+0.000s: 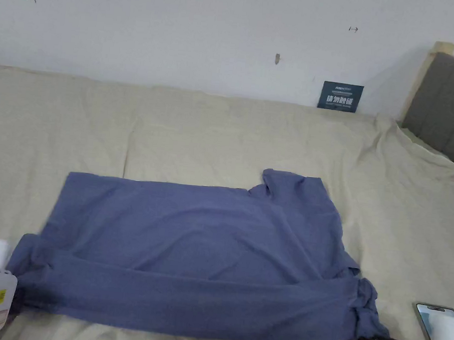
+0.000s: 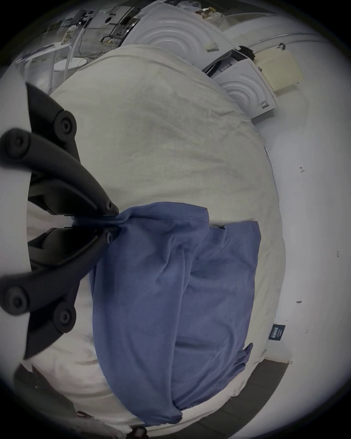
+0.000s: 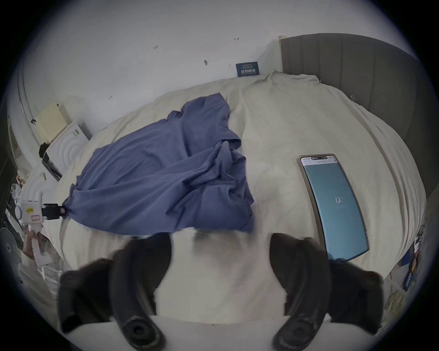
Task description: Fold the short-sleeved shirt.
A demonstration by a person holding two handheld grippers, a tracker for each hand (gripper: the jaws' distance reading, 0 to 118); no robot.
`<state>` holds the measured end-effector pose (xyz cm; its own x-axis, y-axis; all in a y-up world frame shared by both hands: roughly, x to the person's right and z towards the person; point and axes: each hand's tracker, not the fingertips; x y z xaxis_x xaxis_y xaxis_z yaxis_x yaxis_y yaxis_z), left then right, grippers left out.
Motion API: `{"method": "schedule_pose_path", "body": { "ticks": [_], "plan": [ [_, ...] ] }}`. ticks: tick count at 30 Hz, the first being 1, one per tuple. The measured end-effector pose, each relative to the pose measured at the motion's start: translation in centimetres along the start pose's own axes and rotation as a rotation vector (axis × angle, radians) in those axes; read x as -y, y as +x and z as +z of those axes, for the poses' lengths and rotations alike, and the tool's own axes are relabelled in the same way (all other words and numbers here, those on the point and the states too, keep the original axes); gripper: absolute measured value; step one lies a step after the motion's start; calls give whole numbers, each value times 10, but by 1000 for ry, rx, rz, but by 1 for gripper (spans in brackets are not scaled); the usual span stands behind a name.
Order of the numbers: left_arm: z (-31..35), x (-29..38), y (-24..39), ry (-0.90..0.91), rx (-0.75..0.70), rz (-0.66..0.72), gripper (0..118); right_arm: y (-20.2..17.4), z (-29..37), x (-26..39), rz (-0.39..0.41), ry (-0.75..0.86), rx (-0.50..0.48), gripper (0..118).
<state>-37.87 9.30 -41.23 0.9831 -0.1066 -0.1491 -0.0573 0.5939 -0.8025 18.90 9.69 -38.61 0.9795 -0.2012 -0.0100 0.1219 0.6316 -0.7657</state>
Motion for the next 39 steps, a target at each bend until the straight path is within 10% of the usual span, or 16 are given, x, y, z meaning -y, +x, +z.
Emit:
{"method": "schedule_pose_path", "body": {
  "ticks": [8,12,15,16,17,19,27,39],
  "plan": [
    [10,-1,2,-13,22,8,7,13,-57,-38,-13,-56,16,89],
    [10,-2,2,-21,24,7,7,4,-72,-40,108,-94,64,87],
    [10,-2,5,-24,18,1,7,1,-56,-43,86,-81,42,59],
    [11,-2,6,-23,13,-7,7,-5,-52,-40,88,-83,-29,26],
    [12,-2,8,-25,9,-13,7,-10,-52,-37,100,-80,9,18],
    [15,-2,8,-19,3,-21,7,-16,-52,-34,183,-85,53,14],
    [46,7,-14,1,75,32,7,3,-4,-46,-17,-13,-67,12],
    [86,111,-29,-88,65,6,7,9,43,47,17,-157,-68,12]
  ]
}}
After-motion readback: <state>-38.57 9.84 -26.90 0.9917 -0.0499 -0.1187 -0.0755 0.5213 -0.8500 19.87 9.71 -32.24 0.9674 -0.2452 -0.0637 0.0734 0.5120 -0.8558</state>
